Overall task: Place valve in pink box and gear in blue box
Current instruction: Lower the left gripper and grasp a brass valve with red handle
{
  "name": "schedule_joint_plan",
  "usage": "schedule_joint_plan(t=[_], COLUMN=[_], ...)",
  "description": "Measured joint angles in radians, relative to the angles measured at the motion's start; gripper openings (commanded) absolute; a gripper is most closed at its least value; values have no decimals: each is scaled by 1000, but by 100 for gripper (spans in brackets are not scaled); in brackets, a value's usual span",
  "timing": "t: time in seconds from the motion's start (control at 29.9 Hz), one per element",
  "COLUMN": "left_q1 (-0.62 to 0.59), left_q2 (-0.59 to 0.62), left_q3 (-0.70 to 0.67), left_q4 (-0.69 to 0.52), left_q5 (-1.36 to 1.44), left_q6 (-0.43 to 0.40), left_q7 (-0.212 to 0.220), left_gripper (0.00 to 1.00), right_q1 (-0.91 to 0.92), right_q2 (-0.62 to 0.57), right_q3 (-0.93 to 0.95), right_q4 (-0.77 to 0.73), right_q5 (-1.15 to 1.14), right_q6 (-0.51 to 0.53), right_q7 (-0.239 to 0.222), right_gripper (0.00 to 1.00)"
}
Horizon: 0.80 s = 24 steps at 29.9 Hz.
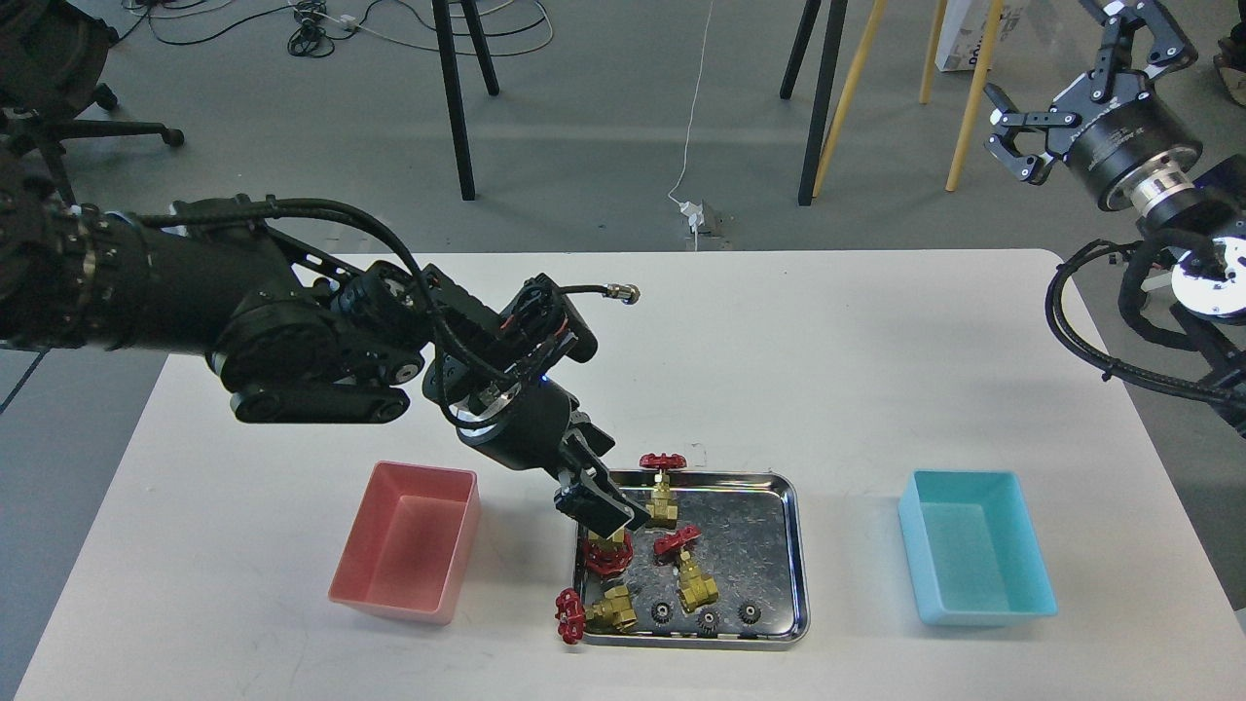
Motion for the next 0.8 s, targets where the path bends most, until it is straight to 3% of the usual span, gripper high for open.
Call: schedule_joint_plan(t=[0.2,0.37,0.8], left_q1=[90,170,367], left_q2=[32,47,58], left_q3=[-29,-60,-143], left_q4=[23,43,150], left_q5=[0,13,156], left_q6=[130,189,247], left_q7=[0,0,0], left_gripper=[100,100,98], right_q1=[93,90,61], right_q2=[64,93,92], right_q3=[-10,-13,-14], right_q4=[-26,-31,-27], right_q5=[-5,-11,-15], right_q6=[0,0,0], right_q7=[-2,-2,-3], right_gripper=[100,100,100])
